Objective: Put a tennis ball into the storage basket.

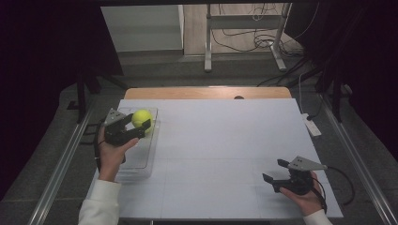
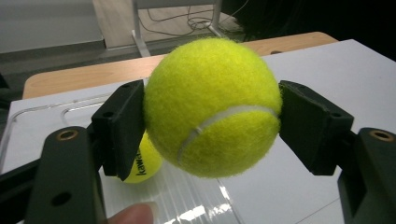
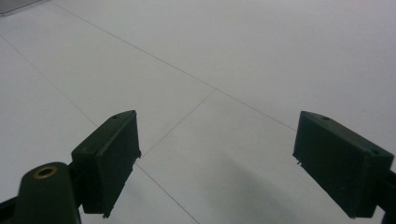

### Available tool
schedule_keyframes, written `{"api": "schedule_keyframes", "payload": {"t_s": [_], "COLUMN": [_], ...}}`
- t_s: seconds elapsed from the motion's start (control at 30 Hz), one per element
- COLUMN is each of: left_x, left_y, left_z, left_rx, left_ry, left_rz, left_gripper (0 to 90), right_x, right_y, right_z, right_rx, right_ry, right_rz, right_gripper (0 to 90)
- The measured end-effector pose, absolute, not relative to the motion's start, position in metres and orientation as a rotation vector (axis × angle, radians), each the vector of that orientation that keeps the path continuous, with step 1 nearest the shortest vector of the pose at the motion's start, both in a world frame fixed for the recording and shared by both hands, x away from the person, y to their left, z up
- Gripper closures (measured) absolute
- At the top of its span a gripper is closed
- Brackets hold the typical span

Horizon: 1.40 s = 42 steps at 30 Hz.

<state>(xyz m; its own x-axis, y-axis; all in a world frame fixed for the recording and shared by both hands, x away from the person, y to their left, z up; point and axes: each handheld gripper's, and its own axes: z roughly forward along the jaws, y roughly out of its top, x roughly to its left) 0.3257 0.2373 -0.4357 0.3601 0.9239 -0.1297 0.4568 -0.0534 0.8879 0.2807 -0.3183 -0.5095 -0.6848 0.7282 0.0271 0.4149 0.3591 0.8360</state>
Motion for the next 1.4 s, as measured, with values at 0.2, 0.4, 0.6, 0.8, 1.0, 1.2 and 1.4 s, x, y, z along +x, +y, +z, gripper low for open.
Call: {"api": "schedule_keyframes", "payload": {"t_s": [0.2,0.4,0.6,0.8,1.0,1.2,1.4], "left_x": [0.325,0.325,0.326,0.327,0.327,0.329,0.329], "left_y": [0.247,0.254,0.262,0.268,0.273,0.276,0.280], "left_z": [-0.438,-0.440,-0.443,-0.446,-0.448,-0.452,-0.456], "left_rx": [1.659,1.639,1.634,1.633,1.629,1.644,1.663], "left_ry": [1.277,1.307,1.344,1.380,1.407,1.435,1.461], "left_rz": [0.631,0.636,0.646,0.647,0.640,0.642,0.637], "left_gripper": [27.6,27.6,27.6,27.6,27.6,27.5,27.5], "right_x": [0.281,0.281,0.281,0.281,0.281,0.281,0.281], "right_y": [-0.318,-0.318,-0.318,-0.318,-0.318,-0.318,-0.318], "right_z": [-0.510,-0.510,-0.510,-0.510,-0.510,-0.510,-0.510], "right_rx": [1.004,1.004,1.002,1.002,1.002,1.005,1.003], "right_ry": [2.279,2.279,2.279,2.279,2.280,2.278,2.279], "right_rz": [1.248,1.247,1.250,1.250,1.250,1.250,1.250], "right_gripper": [14.6,14.6,14.6,14.6,14.6,14.6,14.6]}}
